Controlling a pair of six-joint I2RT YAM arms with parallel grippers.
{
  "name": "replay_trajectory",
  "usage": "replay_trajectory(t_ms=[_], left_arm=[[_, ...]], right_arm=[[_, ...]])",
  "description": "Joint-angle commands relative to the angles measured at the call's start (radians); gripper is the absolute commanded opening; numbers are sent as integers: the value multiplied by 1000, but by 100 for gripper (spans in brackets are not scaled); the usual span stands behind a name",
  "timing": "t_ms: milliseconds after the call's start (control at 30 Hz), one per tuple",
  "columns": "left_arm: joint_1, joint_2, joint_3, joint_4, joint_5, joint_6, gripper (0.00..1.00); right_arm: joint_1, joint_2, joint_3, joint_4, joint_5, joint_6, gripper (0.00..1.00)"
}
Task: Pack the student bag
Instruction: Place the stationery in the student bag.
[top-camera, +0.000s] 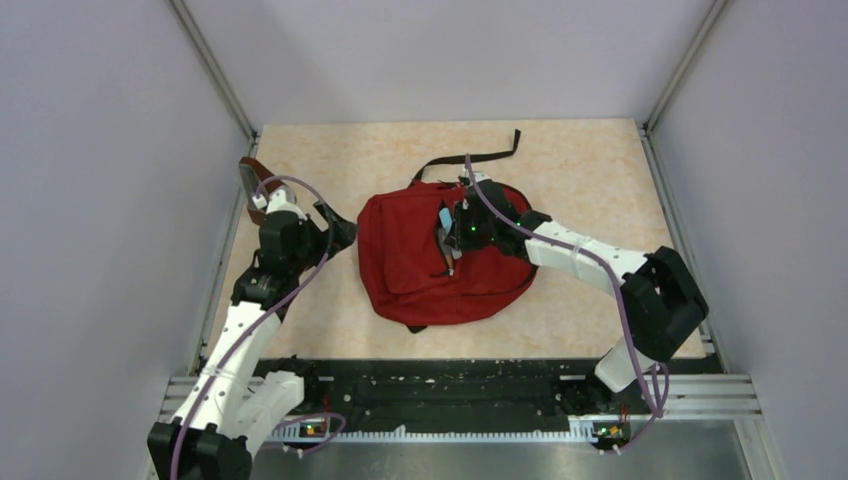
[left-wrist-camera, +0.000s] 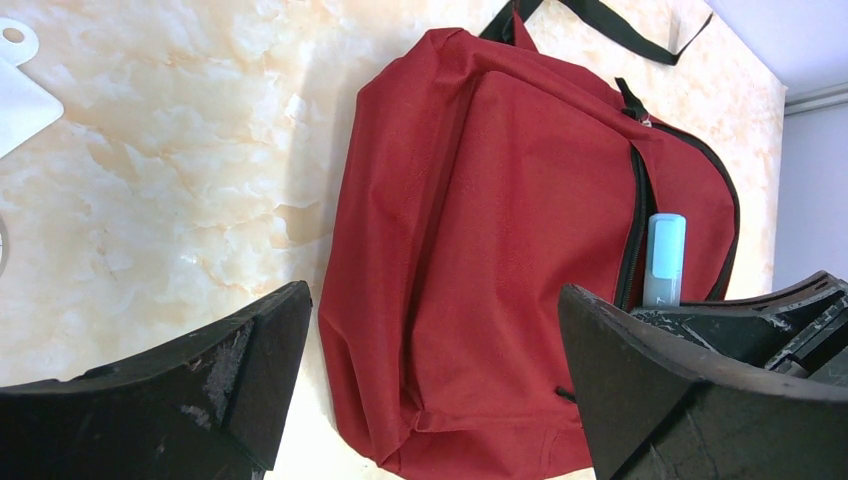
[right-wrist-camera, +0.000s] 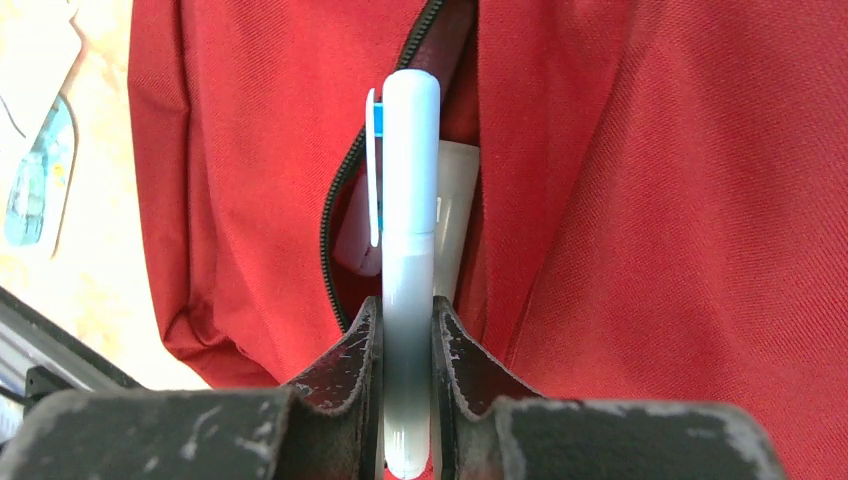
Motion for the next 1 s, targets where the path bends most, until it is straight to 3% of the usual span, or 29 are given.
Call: replay_trajectory(t_ms=[0,267,733,867,967], left_arm=[[7,-27,-1,7,-43,33,98],[10,-26,-6,-2,-64,48,98],[30,-22,-15,-6,-66,59,98],[38,-15,-27,4,-49,50,98],[43,-8,-31,9,-37,45,98]], right_arm=[[3,-23,-15,7,73,40,0],[7,14,-34,22,27,45,0],[69,89,74,112,-110,-15,0],[70,130,107,98,-96,-29,9],[70,137,112,91,-76,-43,27]])
